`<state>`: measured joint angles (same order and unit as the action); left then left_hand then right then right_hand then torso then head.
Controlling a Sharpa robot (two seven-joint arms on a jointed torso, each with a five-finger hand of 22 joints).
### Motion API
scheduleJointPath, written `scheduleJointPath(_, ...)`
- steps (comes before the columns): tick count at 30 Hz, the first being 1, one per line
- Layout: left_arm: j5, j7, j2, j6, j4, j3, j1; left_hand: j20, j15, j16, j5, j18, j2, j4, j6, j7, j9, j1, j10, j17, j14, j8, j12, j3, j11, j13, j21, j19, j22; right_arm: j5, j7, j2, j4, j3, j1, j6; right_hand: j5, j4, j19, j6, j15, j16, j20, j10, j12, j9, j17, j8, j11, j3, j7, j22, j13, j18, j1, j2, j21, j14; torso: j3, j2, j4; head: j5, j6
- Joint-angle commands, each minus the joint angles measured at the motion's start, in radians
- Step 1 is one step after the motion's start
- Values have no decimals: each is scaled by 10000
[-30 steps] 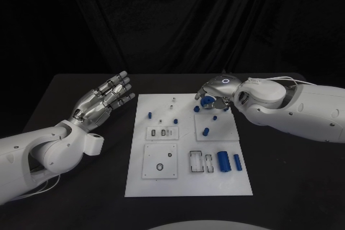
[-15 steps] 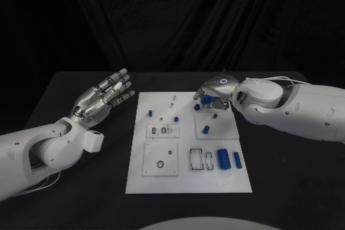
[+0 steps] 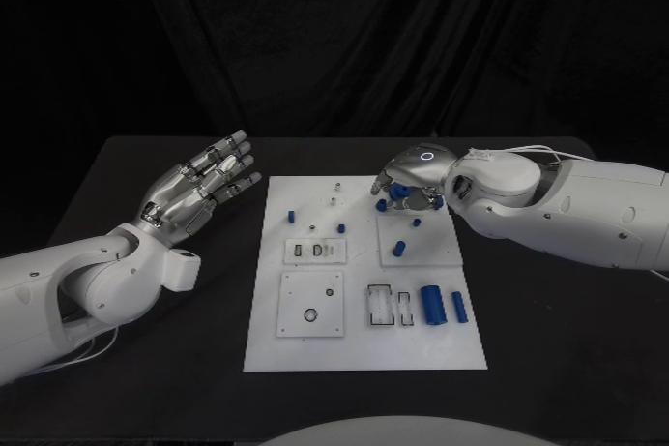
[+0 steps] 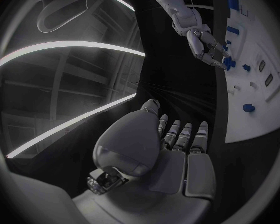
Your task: Assemble the parts on the task board
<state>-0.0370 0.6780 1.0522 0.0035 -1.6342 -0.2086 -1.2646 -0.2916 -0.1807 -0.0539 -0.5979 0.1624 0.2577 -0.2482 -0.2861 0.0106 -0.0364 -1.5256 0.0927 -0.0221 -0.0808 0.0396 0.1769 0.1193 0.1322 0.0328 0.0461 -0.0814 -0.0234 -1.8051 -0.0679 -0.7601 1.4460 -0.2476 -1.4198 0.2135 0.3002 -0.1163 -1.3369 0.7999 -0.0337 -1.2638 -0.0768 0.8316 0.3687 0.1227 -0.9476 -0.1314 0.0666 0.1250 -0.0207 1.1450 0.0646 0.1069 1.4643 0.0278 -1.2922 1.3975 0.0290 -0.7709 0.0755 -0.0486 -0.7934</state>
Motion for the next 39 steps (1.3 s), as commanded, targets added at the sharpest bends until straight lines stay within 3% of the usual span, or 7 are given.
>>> scheduleJointPath(1, -22, 1012, -25, 170, 16, 1, -20, -23, -75, -35, -40, 97, -8, 50, 26, -56, -9, -98, -6, -11, -21, -13, -21, -10, 75, -3, 55, -16, -15, -100, 184, 49, -53, 7, 42, 132, 136, -46, -73, 175, 1, -83, 4, 166, -92, 51, -108, -73, 4, 170, -13, 135, 5, -135, -33, 97, -89, 77, 11, 17, 7, -20, -27)
scheduleJointPath(11, -22, 965, -46, 224, 79, -17, -19, -24, -99, -39, -49, 81, 0, 85, -38, -130, -18, -109, -7, -12, -26, -1, -23, -52, 99, -3, 57, -21, -15, -100, 333, 238, -283, 8, 241, 309, 586, -199, -141, 1023, 4, -210, -2, 670, -465, 328, -359, -276, 29, 994, -117, 504, -1, -180, 74, 297, -289, 160, 21, 41, 5, 3, -85)
scheduleJointPath(18, -22, 954, -55, 320, 117, -27, -18, -27, -143, -48, -42, 50, -114, 175, -54, -203, -19, -103, -10, -14, -40, -1, -28, -52, 123, -3, 63, -36, -17, -100, 417, 327, -458, 8, 296, 244, 687, -208, -148, 1088, 7, -210, -2, 744, -582, 381, -368, -260, 37, 1191, -135, 568, -9, -187, 82, 394, -318, 162, 23, 60, -8, 14, -139)
scheduleJointPath(35, -22, 868, -117, 491, 232, -35, -16, -29, -174, -55, -58, 26, -136, 235, -178, -306, -36, -95, -12, -16, -50, 23, -35, -81, 141, -3, 69, -49, -19, 28, 545, 444, -756, 9, 375, 117, 784, -186, -177, 1236, -21, -221, 16, 1200, -631, 515, -414, -260, -7, 1590, -121, 713, 23, -203, 119, 506, -382, 188, 23, 81, -16, 8, -180)
scheduleJointPath(39, -22, 845, -122, 506, 246, -35, -15, -31, -193, -62, -73, 3, -115, 280, -302, -404, -52, -92, -9, -18, -64, 48, -34, -127, 150, -3, 76, -64, -21, 192, 651, 473, -831, 9, 394, 214, 785, -114, -222, 1468, -54, -276, 42, 1466, -646, 664, -540, -373, -57, 1808, -205, 827, 37, -221, 200, 488, -441, 243, 24, 85, -17, 13, -191)
